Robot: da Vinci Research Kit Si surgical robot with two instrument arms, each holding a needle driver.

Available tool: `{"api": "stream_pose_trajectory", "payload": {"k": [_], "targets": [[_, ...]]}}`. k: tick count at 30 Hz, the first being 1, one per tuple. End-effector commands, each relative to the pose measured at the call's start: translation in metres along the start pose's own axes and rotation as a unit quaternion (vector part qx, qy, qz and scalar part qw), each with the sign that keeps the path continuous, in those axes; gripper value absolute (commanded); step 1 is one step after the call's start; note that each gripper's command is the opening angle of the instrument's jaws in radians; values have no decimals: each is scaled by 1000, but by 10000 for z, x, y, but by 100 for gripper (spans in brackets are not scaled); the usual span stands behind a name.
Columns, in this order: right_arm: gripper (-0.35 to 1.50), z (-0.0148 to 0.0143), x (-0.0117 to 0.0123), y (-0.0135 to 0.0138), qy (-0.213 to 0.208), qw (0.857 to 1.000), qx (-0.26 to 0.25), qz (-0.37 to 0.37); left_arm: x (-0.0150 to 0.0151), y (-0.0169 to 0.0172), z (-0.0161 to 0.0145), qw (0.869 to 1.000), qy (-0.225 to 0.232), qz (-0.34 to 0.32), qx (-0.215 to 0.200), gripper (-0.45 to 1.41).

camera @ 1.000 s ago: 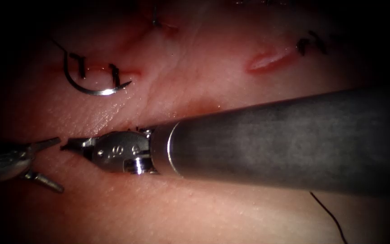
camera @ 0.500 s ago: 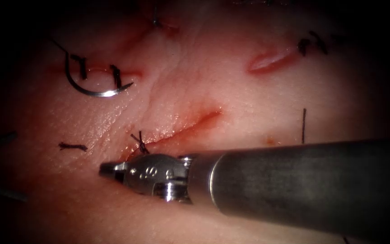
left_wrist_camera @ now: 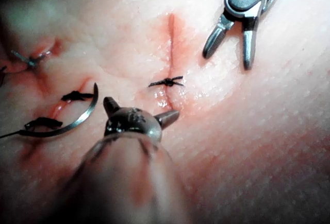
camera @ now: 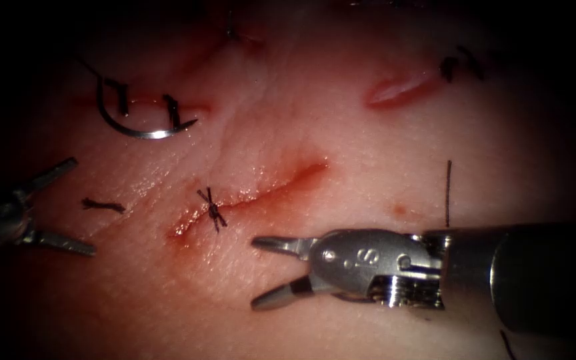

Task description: Wound Closure

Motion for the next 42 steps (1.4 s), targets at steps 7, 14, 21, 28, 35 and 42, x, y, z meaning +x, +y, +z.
{"api": "stream_pose_trajectory", "payload": {"k": [7,14,21,28,35,42], "targets": [[126,-27,5,-15,23,999,-19,-16,1,-43,70,998,-56,-21,-20,98],[124,-42,12,-21,34,999,-21,-23,-13,-71,110,989,-129,-36,-63,95],[121,-50,10,-24,29,999,-26,-23,-28,-94,122,975,-199,-36,-96,91],[118,-60,5,-28,28,999,-26,-25,-31,-110,135,966,-235,-59,-87,84],[116,-69,1,-30,24,999,-28,-24,-39,-112,143,957,-268,-60,-96,-13],[114,-84,-2,-28,17,999,-35,-19,-54,-92,142,947,-301,-40,-107,-45]]}}
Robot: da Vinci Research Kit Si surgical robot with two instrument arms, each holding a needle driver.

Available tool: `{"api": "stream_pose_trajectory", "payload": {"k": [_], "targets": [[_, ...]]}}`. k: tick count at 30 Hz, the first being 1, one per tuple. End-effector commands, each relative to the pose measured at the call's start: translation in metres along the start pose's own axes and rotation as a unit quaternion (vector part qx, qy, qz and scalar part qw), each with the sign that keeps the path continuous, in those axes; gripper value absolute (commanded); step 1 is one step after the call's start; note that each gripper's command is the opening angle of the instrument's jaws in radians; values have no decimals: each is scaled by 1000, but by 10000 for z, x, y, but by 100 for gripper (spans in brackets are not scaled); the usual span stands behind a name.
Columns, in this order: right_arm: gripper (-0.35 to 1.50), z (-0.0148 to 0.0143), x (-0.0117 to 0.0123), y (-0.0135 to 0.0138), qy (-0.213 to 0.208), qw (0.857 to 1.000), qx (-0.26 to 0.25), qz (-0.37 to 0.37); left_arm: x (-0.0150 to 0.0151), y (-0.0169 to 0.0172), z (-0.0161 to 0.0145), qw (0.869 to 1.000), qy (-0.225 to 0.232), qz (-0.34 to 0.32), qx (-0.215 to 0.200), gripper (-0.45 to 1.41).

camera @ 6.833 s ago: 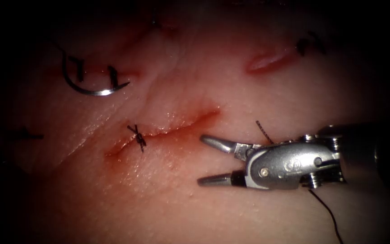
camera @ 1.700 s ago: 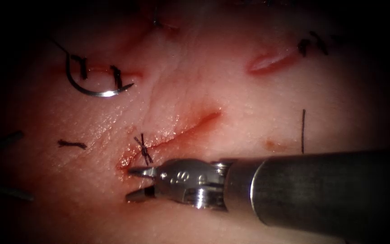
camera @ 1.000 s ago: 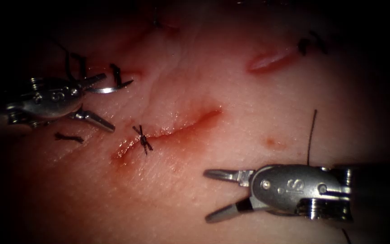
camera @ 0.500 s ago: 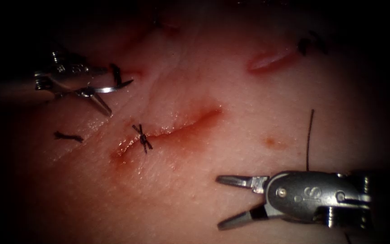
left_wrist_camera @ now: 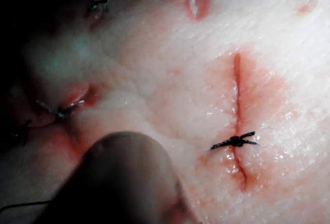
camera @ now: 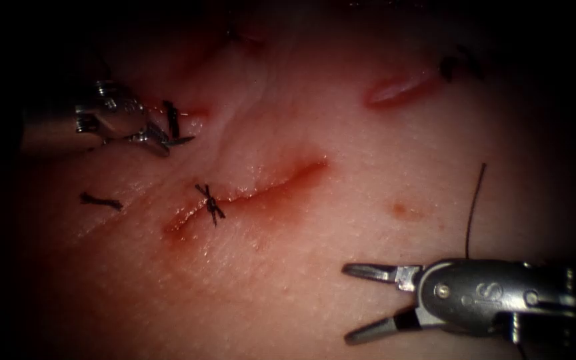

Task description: Wound Closure

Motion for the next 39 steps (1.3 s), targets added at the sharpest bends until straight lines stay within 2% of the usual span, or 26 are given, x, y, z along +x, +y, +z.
{"api": "stream_pose_trajectory", "payload": {"k": [1,4,6,7,8,9,12,16,21,22,23,24,25,27,31,35,37,39], "targets": [[114,5,-1,0,0,1000,0,1,4,-3,2,1000,-3,2,3,-45],[113,-3,-1,3,1,1000,-3,4,2,0,-6,1000,-10,0,20,-45],[113,-9,1,5,6,1000,-7,5,4,2,-17,999,-5,24,40,-45],[113,-16,3,8,18,1000,-14,6,7,5,-29,997,13,55,58,-45],[113,-16,3,8,18,1000,-14,6,7,5,-29,997,13,55,58,-45],[113,-21,6,12,29,999,-18,6,12,9,-38,993,37,89,70,-45],[118,-26,14,18,42,999,-26,-1,24,18,-50,983,81,135,91,-45],[124,-30,28,28,62,997,-42,-8,45,31,-63,961,150,203,109,-45],[129,-34,48,42,80,995,-56,-6,72,43,-78,920,255,261,144,-45],[128,-35,52,47,92,994,-54,-6,77,51,-79,906,280,279,150,-45],[128,-35,52,47,92,994,-54,-6,77,51,-79,906,280,279,150,-45],[119,-35,54,49,101,994,-45,-6,79,54,-80,900,291,289,148,-45],[108,-33,55,54,118,993,-25,-8,82,62,-80,886,313,309,145,-45],[108,-30,56,63,131,991,-10,-1,83,73,-78,864,340,346,136,-45],[108,-26,51,92,153,986,40,60,82,95,-73,821,393,401,100,-45],[108,-24,45,115,160,980,57,105,80,109,-69,791,418,439,82,-45],[109,-21,42,121,168,976,64,123,81,115,-65,772,428,464,77,-45],[109,-18,41,125,182,969,76,152,82,119,-63,744,435,499,83,-45]]}}
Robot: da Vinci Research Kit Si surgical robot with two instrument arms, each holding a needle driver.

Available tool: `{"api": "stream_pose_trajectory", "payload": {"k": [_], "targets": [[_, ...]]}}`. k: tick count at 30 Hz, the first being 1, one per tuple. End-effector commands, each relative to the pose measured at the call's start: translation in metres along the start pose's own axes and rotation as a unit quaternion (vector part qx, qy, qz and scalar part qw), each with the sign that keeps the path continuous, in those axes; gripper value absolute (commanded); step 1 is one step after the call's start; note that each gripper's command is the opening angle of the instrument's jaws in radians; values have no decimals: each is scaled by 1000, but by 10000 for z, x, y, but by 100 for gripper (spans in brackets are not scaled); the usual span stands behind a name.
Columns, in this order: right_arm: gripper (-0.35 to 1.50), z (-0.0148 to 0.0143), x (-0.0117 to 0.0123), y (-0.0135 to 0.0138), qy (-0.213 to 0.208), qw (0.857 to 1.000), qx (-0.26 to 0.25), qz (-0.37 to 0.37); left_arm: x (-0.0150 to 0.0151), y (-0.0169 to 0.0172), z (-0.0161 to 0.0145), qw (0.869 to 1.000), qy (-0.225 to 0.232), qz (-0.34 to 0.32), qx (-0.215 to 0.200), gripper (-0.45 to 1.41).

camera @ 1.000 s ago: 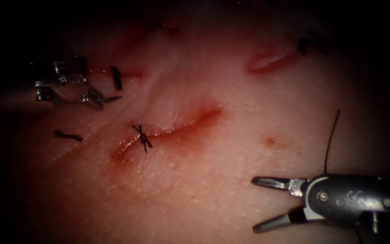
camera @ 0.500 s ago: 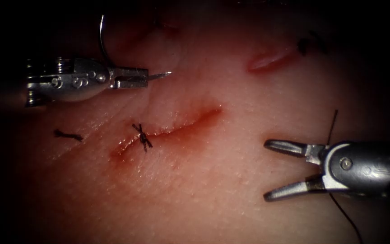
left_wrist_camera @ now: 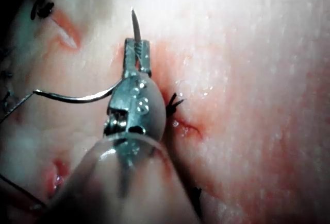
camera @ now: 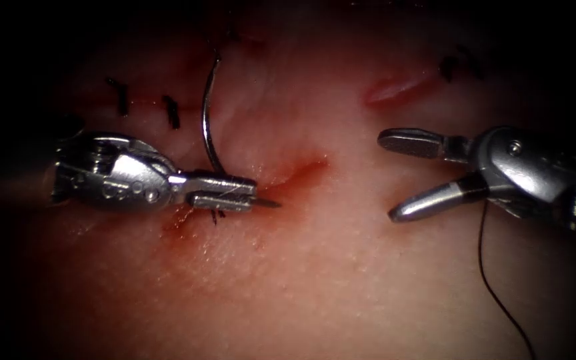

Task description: Wound Closure

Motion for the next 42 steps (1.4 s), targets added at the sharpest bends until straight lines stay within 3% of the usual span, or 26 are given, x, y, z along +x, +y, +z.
{"api": "stream_pose_trajectory", "payload": {"k": [1,4,6,7,10,16,24,42], "targets": [[109,18,-4,5,14,999,13,32,-4,-4,7,999,14,32,-2,-45],[108,27,-8,4,21,997,33,70,1,-4,9,997,33,71,4,-45],[106,34,-9,4,30,987,36,157,4,-4,10,995,41,85,16,-45],[108,44,-10,4,55,980,39,186,6,-5,12,994,29,99,28,-45],[108,52,-11,3,61,980,39,185,6,-5,14,994,20,107,32,-45],[109,92,-10,-1,73,966,47,245,12,-2,22,991,15,127,39,-45],[118,128,-16,-1,44,967,44,248,32,-2,12,985,25,162,60,-45],[116,148,-21,-4,41,963,87,252,51,-2,7,975,104,188,61,-45]]}}
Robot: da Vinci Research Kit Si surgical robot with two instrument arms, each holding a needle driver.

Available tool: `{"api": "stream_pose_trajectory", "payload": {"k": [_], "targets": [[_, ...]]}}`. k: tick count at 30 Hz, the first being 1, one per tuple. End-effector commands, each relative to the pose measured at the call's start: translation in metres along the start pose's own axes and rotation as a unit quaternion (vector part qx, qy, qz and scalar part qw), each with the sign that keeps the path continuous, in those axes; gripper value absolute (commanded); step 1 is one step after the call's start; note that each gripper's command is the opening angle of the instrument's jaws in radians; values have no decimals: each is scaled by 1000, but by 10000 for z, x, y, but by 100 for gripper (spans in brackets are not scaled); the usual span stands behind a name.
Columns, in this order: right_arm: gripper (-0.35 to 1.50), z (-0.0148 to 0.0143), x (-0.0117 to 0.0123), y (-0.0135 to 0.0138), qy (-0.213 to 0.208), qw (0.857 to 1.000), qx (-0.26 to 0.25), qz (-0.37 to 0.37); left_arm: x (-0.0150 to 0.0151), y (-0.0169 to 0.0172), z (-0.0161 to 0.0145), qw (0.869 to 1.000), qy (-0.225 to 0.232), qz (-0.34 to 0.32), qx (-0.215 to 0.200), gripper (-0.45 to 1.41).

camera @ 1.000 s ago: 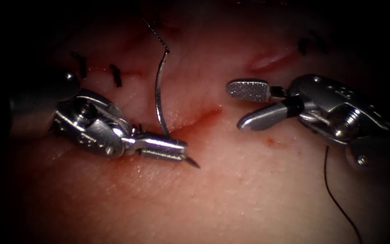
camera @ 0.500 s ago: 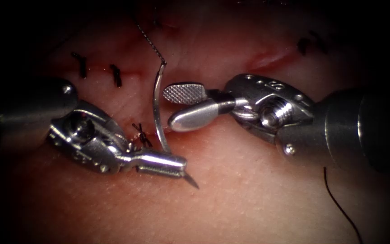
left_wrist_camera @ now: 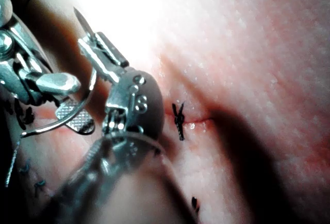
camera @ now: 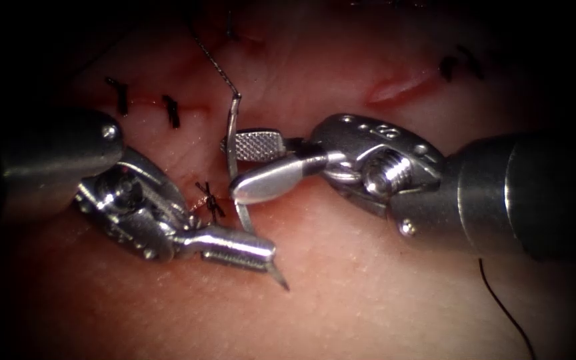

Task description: Wound Closure

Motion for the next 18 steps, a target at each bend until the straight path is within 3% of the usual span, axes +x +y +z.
{"api": "stream_pose_trajectory", "payload": {"k": [1,8,18], "targets": [[116,11,1,6,3,1000,2,1,-4,-2,4,1000,2,2,0,-45],[98,14,-2,4,-7,1000,24,6,1,-5,8,1000,9,1,-2,-45],[98,21,-4,-3,-12,999,43,14,-2,-4,7,1000,11,-1,-2,-45]]}}
